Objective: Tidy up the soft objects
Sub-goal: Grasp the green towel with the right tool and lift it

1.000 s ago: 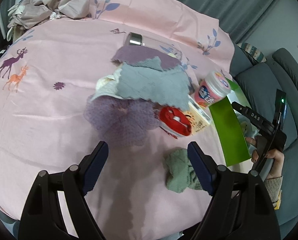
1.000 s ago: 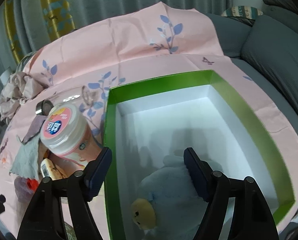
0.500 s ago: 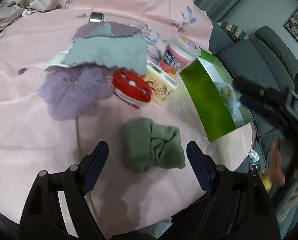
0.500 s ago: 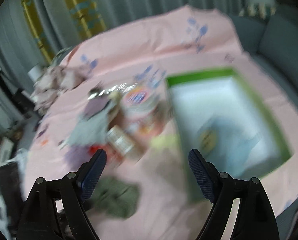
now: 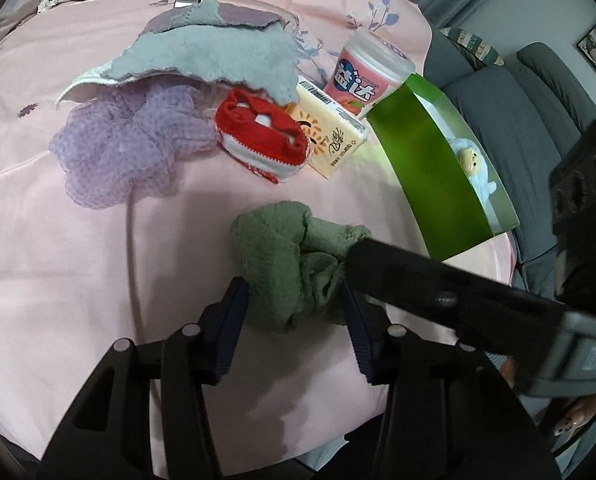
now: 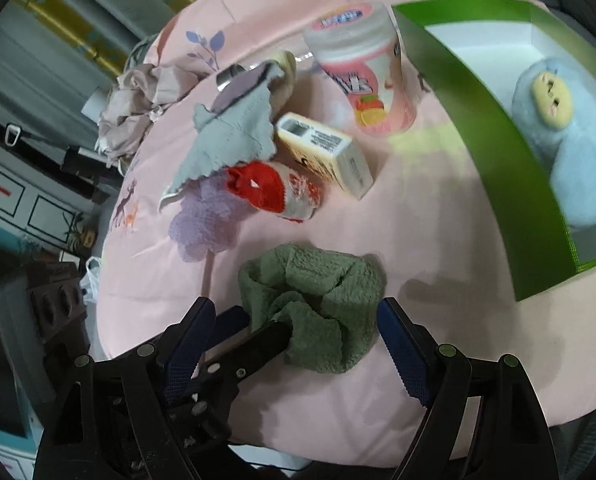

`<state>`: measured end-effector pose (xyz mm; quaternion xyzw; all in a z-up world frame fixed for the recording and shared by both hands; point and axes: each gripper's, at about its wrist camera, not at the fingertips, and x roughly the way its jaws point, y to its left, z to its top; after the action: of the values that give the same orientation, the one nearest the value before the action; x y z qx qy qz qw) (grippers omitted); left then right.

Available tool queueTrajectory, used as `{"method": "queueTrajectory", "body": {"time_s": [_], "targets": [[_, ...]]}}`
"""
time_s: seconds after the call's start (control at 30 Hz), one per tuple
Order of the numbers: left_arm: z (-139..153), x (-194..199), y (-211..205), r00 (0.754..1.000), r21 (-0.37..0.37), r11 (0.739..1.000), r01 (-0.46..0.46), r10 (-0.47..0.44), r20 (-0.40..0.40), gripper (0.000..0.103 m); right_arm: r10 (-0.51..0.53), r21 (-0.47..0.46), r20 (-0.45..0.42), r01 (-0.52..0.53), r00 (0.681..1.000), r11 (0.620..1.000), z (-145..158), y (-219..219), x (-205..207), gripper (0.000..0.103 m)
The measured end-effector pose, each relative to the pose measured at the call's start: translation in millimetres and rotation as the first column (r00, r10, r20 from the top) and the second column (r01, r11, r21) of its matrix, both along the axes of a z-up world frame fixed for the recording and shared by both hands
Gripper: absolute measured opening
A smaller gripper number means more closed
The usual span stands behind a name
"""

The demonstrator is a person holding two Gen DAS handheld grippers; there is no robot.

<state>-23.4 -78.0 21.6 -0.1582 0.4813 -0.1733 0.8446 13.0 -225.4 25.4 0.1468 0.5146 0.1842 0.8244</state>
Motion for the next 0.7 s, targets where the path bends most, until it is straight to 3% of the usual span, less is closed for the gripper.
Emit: {"method": "queueTrajectory", "body": {"time_s": [0.13, 0.27, 0.43, 0.7], "targets": [[-7.7, 0.6, -3.1, 1.000, 0.006, 1.000, 0.010, -0.010, -0.006, 0.031, 0.018, 0.012, -0.037, -0.018, 0.999, 1.000, -10.3, 4.3, 4.6, 0.072], [-14.0, 1.0, 0.1, 1.000, 0.010, 1.000, 0.007, -0.007, -0.011, 0.026, 0.039, 0.053, -0.071, -0.036, 0.997, 0.998, -23.9, 7.3, 8.4, 0.067], [-12.4, 4.2, 0.0, 1.000, 0.019, 1.000, 0.024, -0.024, -0.011, 0.012, 0.051, 0.118, -0.074, -0.042, 0.996, 0.992, -30.5, 8.8, 11.3, 0.038], [7.0, 0.4, -7.5, 0.999, 0.048, 0.999, 0.019, -0.021, 0.038, 0.010, 0.064, 0.153, -0.008, -0.062, 0.998, 0.986, -14.9, 12.8, 6.8, 0.036]]}}
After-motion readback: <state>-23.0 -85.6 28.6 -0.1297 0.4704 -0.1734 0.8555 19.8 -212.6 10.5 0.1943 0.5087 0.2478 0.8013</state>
